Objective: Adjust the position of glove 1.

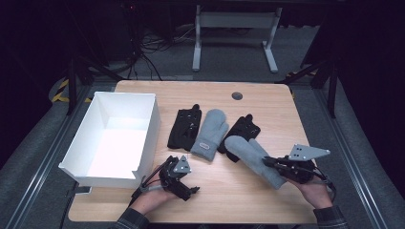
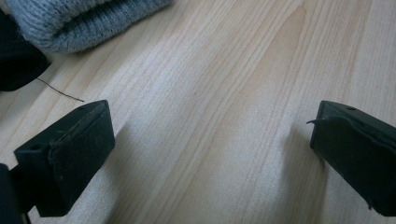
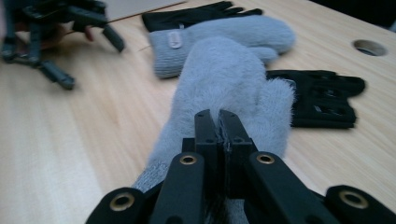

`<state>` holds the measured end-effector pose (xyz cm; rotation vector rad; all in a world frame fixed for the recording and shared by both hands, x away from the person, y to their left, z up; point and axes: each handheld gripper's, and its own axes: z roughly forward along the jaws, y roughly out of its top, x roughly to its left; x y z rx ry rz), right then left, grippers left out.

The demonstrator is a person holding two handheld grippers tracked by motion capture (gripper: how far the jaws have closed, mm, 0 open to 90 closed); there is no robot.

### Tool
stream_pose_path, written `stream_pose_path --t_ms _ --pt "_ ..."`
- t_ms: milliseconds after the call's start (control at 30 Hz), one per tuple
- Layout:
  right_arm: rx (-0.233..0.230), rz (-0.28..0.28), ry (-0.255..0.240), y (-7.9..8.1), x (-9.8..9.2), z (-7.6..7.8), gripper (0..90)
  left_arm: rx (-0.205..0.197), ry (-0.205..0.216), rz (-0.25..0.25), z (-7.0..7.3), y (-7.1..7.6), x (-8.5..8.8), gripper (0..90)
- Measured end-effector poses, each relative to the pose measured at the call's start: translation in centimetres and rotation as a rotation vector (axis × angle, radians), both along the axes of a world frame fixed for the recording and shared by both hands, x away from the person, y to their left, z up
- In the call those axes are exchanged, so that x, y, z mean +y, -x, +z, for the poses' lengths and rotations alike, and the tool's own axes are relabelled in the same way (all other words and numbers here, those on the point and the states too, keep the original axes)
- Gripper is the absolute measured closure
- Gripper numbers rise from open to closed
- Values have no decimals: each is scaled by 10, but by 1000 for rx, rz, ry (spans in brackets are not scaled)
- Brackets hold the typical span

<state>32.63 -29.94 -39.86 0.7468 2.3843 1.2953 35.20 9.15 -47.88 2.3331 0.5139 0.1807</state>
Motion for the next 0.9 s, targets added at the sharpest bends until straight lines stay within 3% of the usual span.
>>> stream_pose_path --t_ms 467,767,833,867,900 --pt "61 158 57 19 30 -14 881 0 0 2 0 0 0 3" --pt "111 194 96 21 37 -26 871 1 -4 15 0 1 -1 6" --pt "116 202 106 20 38 -28 846 4 -5 21 2 2 -2 33" --pt "123 201 107 20 38 -28 792 6 -13 37 6 3 -2 104" --pt "123 201 107 20 38 -28 792 6 -13 37 6 3 -2 150"
